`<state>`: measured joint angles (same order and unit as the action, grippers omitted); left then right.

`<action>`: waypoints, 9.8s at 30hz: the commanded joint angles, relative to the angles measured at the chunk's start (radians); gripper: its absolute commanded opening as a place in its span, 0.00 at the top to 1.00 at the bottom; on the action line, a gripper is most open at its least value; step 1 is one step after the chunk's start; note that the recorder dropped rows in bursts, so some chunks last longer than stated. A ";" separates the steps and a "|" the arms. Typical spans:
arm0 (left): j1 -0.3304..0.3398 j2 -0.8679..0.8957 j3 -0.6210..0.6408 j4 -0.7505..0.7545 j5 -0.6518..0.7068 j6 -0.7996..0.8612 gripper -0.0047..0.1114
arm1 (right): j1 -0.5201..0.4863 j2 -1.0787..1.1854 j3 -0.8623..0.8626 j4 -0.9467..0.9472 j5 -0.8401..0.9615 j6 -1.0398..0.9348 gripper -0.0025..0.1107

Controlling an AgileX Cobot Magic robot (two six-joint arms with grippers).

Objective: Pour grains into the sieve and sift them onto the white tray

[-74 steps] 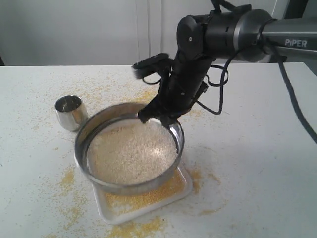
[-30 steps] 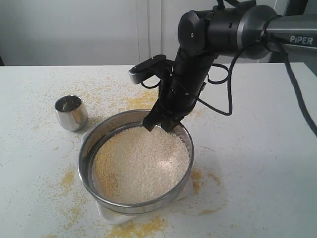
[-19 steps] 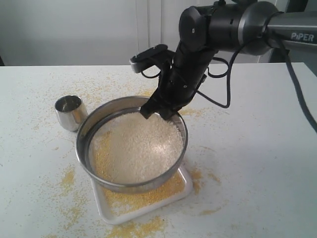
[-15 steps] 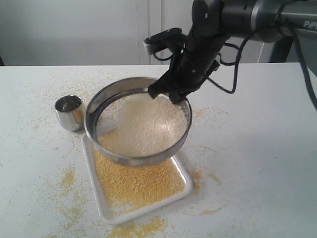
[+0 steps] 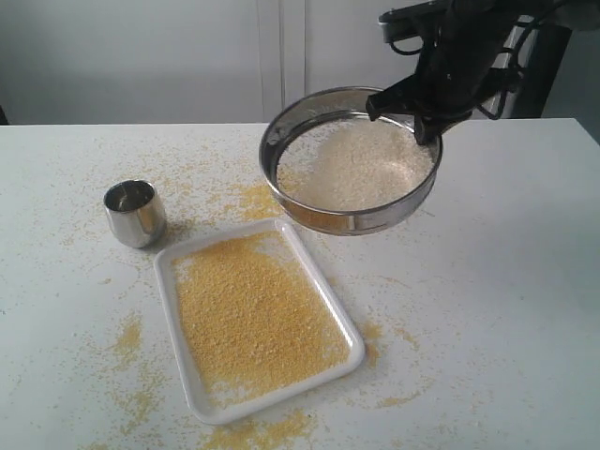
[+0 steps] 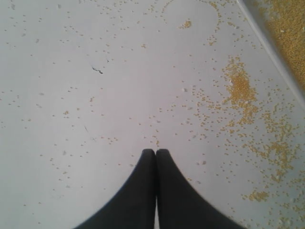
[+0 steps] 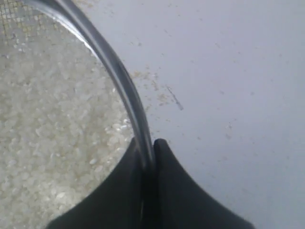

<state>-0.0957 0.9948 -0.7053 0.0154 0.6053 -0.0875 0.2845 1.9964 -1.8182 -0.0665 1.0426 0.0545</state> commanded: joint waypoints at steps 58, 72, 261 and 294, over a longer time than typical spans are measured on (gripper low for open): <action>0.004 -0.009 0.005 -0.007 0.008 -0.003 0.96 | -0.090 0.151 -0.053 -0.036 -0.147 0.018 0.85; 0.004 -0.009 0.005 -0.007 0.008 -0.003 0.96 | -0.090 -0.099 0.082 -0.043 -0.048 -0.024 0.98; 0.004 -0.551 0.349 0.034 -0.341 0.119 0.96 | -0.090 -1.996 1.818 0.096 -0.722 -0.077 0.98; 0.093 -0.995 0.651 -0.015 -0.407 0.058 0.96 | -0.090 -1.996 1.818 0.096 -0.722 -0.077 0.98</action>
<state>-0.0038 0.0138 -0.0748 0.0126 0.2075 -0.0211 0.1994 0.0061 -0.0057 0.0255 0.3351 -0.0103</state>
